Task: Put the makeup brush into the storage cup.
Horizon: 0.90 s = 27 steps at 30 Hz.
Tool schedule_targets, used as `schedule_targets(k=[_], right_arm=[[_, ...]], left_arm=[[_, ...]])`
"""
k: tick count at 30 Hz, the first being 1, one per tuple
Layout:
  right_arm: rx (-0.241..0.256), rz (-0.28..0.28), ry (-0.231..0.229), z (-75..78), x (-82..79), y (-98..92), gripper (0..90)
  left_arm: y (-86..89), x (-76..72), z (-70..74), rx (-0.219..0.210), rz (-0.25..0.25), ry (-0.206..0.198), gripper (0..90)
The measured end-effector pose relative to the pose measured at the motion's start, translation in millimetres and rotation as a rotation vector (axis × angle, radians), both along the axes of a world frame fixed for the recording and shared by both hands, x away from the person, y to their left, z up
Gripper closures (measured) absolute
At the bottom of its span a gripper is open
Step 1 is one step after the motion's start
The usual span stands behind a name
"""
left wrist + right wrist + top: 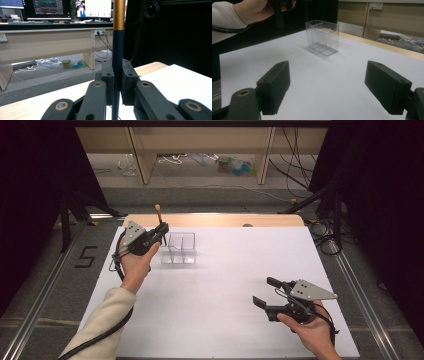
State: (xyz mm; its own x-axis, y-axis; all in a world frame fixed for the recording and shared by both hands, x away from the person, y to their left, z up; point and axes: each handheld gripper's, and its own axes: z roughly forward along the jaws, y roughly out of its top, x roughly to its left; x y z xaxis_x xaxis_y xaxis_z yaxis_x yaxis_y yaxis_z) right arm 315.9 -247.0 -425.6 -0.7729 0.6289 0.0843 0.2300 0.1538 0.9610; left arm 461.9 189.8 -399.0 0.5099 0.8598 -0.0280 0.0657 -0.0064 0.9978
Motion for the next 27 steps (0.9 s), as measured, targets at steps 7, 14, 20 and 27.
schedule_targets(k=[7,14,20,27], right_arm=[[0.000,0.000,0.001,-0.2,0.1,-0.2,21.5],[0.001,0.000,0.004,-0.2,0.1,-0.3,21.5],[0.000,0.000,0.005,-0.3,0.2,-0.4,21.5],[0.000,0.000,0.003,-0.2,0.1,-0.5,21.5]], left_arm=[[-1.1,1.8,0.2,0.000,0.002,0.000,83.2],[-1.2,4.2,0.7,0.009,0.004,-0.007,83.2],[-2.0,5.7,0.9,0.003,0.005,-0.003,83.2],[-0.6,8.0,1.4,0.008,0.009,-0.009,83.2]])
